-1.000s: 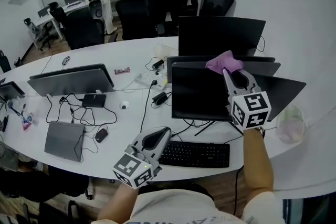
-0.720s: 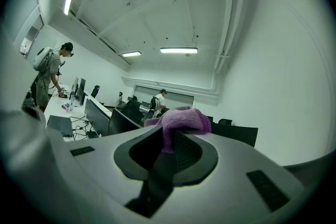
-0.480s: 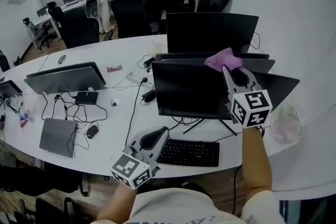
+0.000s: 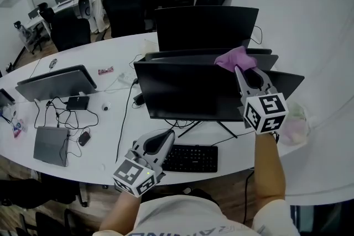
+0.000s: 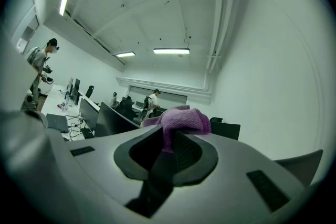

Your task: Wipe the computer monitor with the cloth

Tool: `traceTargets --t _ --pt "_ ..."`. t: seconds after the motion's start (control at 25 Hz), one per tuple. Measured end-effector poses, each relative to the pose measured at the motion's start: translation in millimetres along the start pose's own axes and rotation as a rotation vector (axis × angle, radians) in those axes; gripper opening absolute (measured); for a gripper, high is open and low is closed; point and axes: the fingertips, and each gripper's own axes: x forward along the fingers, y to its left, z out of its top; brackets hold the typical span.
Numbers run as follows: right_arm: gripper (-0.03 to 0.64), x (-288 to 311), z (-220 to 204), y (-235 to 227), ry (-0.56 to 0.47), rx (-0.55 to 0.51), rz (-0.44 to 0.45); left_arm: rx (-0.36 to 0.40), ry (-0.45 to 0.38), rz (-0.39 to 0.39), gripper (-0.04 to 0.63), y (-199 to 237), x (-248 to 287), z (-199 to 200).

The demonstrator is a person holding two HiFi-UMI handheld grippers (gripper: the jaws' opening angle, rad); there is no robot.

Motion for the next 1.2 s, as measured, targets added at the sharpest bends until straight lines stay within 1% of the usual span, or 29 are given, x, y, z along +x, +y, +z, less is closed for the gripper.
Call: traceTargets --t 0.44,0.88,1.2 --pt "0.063 -32 -14 -55 0.012 -0.008 -0.093 -0.012 0.019 -0.071 0.009 -22 42 -9" --pt "0.063 -60 -26 -105 0.011 -0.003 -0.181 -0.008 0.032 -0.100 0.009 -33 67 -17" --pt "0.063 -80 -36 -145 0.020 -0.004 -0.260 -0.003 0.041 -0.131 0.009 -42 80 -21"
